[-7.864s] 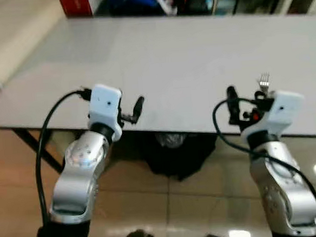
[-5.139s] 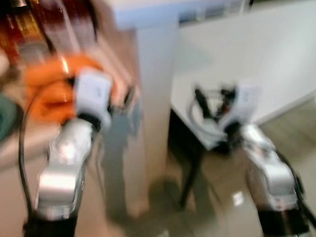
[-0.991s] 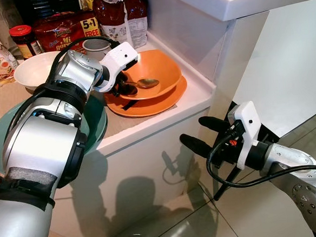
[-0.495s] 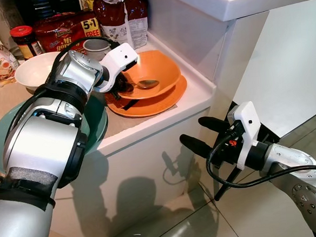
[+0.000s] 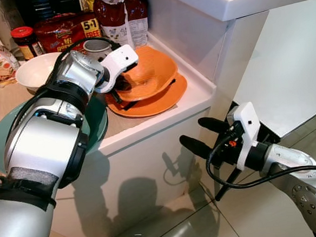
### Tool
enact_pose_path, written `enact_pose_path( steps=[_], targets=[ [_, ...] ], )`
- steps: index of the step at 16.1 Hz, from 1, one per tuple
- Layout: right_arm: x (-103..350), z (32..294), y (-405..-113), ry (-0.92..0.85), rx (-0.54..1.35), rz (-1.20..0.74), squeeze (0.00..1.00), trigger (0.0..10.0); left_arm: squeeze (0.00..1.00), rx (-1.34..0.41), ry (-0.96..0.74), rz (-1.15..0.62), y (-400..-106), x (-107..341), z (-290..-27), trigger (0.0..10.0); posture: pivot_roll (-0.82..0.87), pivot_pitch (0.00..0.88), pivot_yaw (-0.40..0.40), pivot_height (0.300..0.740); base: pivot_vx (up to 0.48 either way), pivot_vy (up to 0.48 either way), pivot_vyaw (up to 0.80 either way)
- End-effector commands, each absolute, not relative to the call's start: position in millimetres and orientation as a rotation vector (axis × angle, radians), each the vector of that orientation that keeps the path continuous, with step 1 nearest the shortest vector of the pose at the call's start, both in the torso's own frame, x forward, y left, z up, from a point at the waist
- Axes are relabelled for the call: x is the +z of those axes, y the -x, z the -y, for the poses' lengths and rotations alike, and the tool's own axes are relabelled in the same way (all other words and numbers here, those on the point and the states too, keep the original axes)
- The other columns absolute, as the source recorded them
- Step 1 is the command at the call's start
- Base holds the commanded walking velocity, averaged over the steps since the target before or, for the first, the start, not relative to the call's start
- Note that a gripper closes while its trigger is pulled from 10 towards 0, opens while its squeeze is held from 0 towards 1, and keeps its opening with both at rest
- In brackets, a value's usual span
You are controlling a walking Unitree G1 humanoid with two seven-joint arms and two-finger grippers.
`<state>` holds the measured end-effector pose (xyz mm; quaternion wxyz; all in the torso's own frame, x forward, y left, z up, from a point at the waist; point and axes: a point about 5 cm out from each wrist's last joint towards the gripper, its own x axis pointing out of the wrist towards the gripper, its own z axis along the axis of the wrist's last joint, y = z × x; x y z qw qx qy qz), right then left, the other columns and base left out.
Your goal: Setting the table
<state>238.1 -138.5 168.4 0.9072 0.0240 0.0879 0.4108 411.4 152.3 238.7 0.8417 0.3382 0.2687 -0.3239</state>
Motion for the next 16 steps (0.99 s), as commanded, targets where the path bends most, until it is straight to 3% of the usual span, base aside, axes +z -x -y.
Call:
enact_pose_path(
  steps=[1, 6, 11, 16],
  targets=[
    [170.6, 137.9, -236.7, -0.029, 0.863, -0.178, 0.0, 10.0, 0.0, -0.681, -0.72, -0.57, -411.6, 238.6, -151.7, 0.0, 0.15, 0.0, 0.028, 0.74, 0.0, 0.0, 0.0],
    [171.1, 138.5, -237.6, -0.026, 0.86, -0.172, 0.0, 10.0, 0.0, -0.692, -0.712, -0.533, -412.8, 244.6, -147.7, 0.0, 0.15, 0.0, 0.03, 0.74, 0.0, 0.0, 0.0],
    [177.6, 140.1, -241.9, -0.035, 0.839, -0.129, 0.0, 10.0, 0.0, -0.709, -0.648, -0.38, -415.8, 288.7, -141.7, 0.0, 0.16, 0.0, 0.02, 0.74, 0.0, 0.0, 0.0],
    [181.9, 135.2, -246.1, -0.037, 0.844, -0.099, 0.0, 10.0, 0.0, -0.64, -0.638, -0.291, -415.2, 316.2, -164.4, 0.0, 0.17, 0.0, 0.016, 0.74, 0.0, 0.0, 0.0]
  ],
)
